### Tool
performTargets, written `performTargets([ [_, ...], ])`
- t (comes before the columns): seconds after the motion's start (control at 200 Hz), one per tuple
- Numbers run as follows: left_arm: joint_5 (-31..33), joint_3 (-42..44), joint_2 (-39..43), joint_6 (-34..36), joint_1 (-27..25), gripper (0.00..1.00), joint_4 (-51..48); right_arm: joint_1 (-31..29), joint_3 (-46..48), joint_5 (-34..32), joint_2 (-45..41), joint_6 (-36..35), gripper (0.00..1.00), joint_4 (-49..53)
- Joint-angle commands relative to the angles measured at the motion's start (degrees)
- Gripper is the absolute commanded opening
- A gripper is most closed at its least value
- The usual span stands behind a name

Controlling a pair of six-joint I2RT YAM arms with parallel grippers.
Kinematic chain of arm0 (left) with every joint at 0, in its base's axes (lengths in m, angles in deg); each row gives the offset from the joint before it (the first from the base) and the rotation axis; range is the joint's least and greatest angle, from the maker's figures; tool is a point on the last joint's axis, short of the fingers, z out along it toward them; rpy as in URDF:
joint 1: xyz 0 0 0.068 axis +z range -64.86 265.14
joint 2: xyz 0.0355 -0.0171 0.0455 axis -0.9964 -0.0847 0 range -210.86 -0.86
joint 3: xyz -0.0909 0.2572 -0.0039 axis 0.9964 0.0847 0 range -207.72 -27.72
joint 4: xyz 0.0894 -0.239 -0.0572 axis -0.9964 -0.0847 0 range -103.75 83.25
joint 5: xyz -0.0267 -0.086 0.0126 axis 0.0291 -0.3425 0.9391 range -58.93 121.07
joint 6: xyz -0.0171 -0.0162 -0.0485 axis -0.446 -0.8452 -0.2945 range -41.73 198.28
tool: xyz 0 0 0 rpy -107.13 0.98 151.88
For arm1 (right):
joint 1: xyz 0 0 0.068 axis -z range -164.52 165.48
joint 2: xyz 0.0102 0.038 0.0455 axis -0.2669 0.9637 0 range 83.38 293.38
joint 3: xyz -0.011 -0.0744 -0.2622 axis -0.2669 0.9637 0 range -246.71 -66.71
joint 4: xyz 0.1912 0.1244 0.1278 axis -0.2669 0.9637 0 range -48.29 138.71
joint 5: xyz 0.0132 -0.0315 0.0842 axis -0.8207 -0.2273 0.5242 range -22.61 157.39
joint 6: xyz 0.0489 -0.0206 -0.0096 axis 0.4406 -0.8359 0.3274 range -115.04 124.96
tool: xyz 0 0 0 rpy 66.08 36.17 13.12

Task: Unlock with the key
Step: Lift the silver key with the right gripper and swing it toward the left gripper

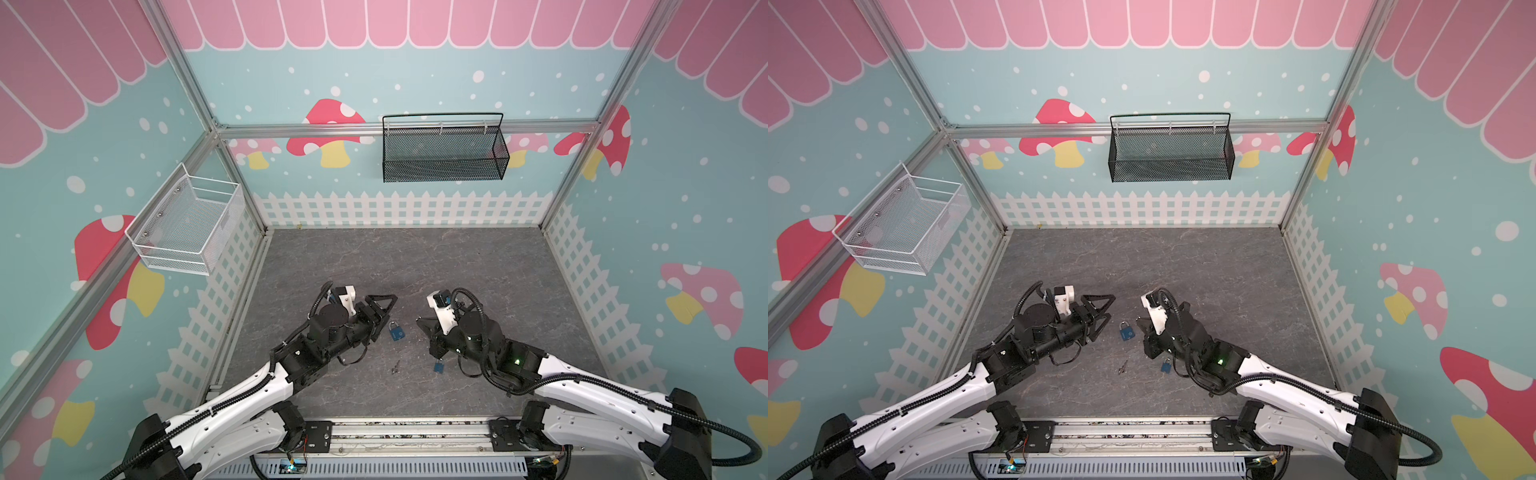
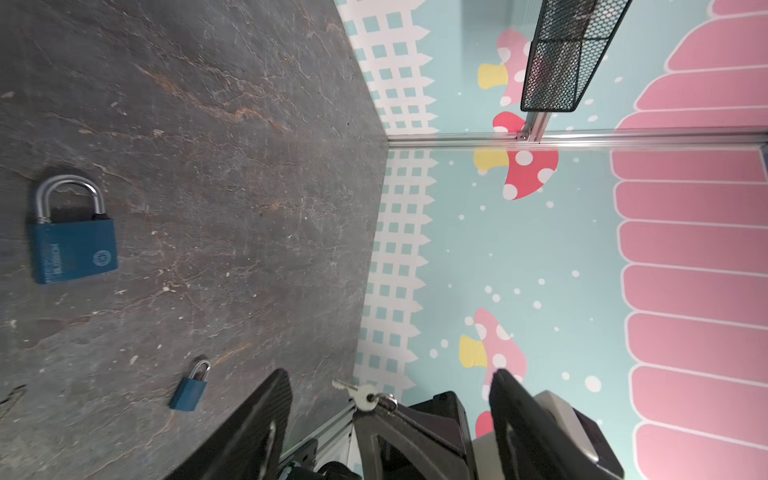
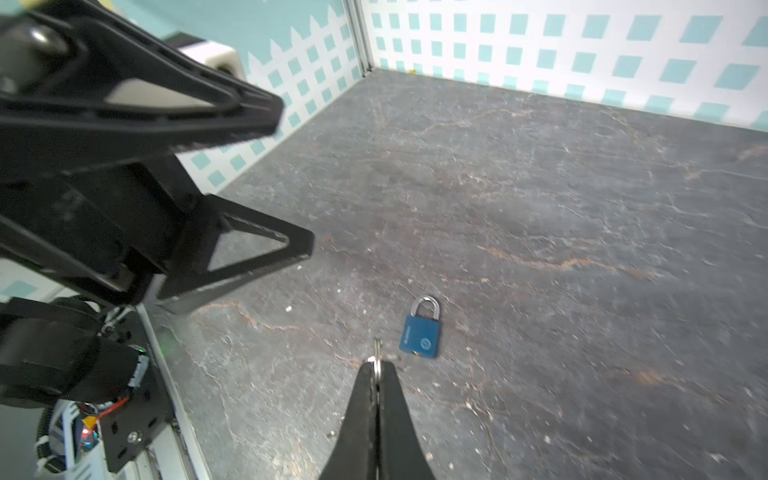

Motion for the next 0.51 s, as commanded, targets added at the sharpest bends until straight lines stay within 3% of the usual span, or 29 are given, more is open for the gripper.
performTargets([
  [0.0,1.7,1.0,-2.1,-10.0,0.3,0.75,5.7,0.7,-2.7,4.7,2.0,-0.6,0.0,-6.2],
  [0.17,3.1,2.2,-3.9,-16.2,0.1,0.75,11.2,1.6,-5.4,7.2,5.6,0.5,0.0,-10.7],
  [0.5,7.4,2.9,-4.0,-19.4,-0.7,0.72,15.9,2.3,-7.6,10.3,10.7,1.1,0.0,-15.5],
])
